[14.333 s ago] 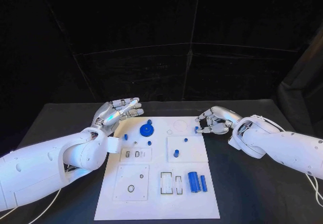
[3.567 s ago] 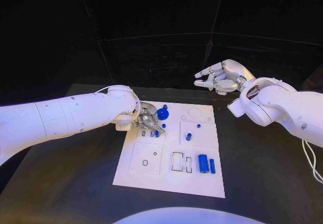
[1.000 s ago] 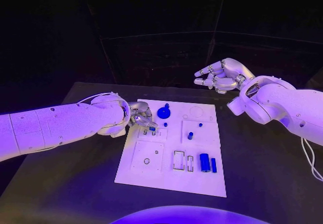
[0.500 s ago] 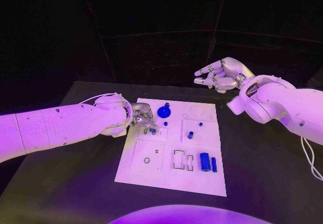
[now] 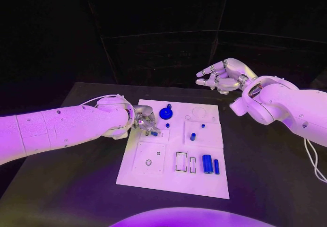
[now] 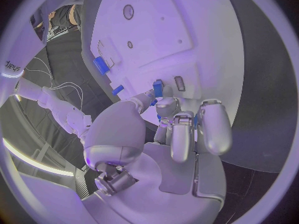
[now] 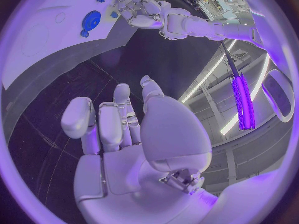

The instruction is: Assemble the parts on the task board

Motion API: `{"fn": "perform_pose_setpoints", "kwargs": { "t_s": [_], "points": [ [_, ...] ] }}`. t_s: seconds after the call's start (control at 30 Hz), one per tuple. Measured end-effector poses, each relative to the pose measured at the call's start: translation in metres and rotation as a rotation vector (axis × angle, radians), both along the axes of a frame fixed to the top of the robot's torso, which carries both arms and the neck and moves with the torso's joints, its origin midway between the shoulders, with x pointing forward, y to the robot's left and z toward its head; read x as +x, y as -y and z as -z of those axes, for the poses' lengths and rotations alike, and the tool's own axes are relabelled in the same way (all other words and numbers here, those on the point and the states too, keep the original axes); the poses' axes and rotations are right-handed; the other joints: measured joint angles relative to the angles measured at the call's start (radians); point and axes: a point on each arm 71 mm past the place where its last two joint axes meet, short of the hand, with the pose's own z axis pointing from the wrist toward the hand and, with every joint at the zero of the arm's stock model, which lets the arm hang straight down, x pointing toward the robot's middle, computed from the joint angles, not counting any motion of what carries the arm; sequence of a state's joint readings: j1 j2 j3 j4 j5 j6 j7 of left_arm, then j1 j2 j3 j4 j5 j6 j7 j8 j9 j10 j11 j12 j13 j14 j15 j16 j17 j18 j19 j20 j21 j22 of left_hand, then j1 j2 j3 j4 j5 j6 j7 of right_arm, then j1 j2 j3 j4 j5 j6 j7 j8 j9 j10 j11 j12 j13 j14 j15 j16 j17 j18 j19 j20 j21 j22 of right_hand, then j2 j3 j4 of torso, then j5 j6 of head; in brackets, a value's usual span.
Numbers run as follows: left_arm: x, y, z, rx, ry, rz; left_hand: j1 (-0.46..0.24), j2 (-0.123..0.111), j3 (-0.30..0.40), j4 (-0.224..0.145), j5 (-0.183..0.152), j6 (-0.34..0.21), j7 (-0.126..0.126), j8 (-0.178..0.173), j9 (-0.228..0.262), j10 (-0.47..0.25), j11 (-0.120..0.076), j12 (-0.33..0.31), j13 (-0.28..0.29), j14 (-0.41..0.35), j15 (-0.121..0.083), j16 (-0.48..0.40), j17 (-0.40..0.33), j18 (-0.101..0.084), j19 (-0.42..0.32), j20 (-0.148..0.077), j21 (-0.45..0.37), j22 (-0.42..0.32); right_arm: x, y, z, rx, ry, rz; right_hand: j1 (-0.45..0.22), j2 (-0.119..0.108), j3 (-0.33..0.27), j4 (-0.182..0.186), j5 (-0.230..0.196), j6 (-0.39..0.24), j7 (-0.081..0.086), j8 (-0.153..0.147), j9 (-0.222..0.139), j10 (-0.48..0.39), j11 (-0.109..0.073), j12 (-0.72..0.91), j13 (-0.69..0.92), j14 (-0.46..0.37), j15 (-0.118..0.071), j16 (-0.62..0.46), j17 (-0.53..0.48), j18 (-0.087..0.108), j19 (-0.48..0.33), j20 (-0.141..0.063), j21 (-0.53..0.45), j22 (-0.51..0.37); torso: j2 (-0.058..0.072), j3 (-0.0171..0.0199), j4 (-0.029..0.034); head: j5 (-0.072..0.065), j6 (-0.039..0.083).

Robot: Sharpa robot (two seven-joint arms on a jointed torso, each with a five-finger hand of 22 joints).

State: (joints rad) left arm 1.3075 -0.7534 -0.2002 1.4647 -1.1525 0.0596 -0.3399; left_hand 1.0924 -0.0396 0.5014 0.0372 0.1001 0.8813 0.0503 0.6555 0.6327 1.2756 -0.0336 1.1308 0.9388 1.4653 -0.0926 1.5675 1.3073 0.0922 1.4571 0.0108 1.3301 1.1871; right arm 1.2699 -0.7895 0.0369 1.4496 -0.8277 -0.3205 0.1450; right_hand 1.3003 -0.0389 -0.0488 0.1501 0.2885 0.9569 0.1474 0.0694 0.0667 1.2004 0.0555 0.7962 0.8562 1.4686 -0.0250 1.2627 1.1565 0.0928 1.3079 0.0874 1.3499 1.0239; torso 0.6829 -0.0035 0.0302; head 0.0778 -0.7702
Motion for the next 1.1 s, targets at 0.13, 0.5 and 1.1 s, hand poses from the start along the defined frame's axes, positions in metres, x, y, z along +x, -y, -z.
{"fn": "perform_pose_setpoints", "kwargs": {
  "t_s": [0.13, 0.5, 1.1],
  "points": [
    [0.0001, -0.0001, -0.0001, 0.004, -0.004, 0.003, 0.001, 0.001, 0.000, 0.000, -0.001, 0.000, 0.000, 0.000, 0.000, 0.000, 0.000, 0.000, 0.000, 0.000, 0.000, 0.000, 0.000, 0.000, 0.000, 0.000, 0.000, 0.000, 0.0000, 0.0000, 0.0000, 0.000, 0.000, -0.001, 0.000, 0.000, 0.000, 0.000, 0.000, 0.000, 0.000, 0.000, 0.000, 0.000, 0.000, 0.000, 0.000, 0.000, 0.000, 0.000, 0.000, 0.000, 0.000, 0.000, 0.000, 0.000, 0.000, 0.0001, 0.0000, 0.000, -0.001],
    [0.0009, 0.0002, 0.0002, 0.013, -0.011, 0.009, -0.001, 0.000, 0.018, 0.004, 0.001, 0.008, -0.004, 0.004, 0.000, 0.008, 0.000, 0.000, 0.000, 0.000, 0.000, 0.000, 0.000, 0.000, 0.000, 0.000, 0.000, 0.001, 0.0001, -0.0014, 0.0002, 0.000, -0.001, -0.005, 0.000, 0.000, 0.000, 0.000, 0.000, 0.000, 0.000, 0.000, 0.000, 0.000, 0.000, 0.000, 0.000, 0.000, 0.000, 0.000, 0.000, 0.000, 0.000, 0.000, 0.000, 0.000, 0.000, 0.0005, 0.0000, -0.001, -0.002],
    [0.0053, 0.0026, 0.0018, 0.023, -0.015, 0.009, -0.129, -0.029, 0.090, -0.046, 0.001, 0.031, -0.023, 0.016, 0.015, 0.019, -0.011, 0.021, 0.017, 0.004, -0.004, 0.000, 0.000, 0.000, 0.003, -0.003, 0.006, 0.020, 0.0001, -0.0028, 0.0002, 0.001, 0.000, -0.009, -0.005, 0.005, -0.004, 0.004, 0.005, 0.000, 0.000, 0.000, 0.000, -0.007, 0.000, -0.015, -0.015, 0.000, 0.000, -0.004, -0.006, 0.000, -0.004, -0.004, -0.004, -0.012, 0.000, 0.0009, -0.0009, -0.003, -0.006]
  ]
}}
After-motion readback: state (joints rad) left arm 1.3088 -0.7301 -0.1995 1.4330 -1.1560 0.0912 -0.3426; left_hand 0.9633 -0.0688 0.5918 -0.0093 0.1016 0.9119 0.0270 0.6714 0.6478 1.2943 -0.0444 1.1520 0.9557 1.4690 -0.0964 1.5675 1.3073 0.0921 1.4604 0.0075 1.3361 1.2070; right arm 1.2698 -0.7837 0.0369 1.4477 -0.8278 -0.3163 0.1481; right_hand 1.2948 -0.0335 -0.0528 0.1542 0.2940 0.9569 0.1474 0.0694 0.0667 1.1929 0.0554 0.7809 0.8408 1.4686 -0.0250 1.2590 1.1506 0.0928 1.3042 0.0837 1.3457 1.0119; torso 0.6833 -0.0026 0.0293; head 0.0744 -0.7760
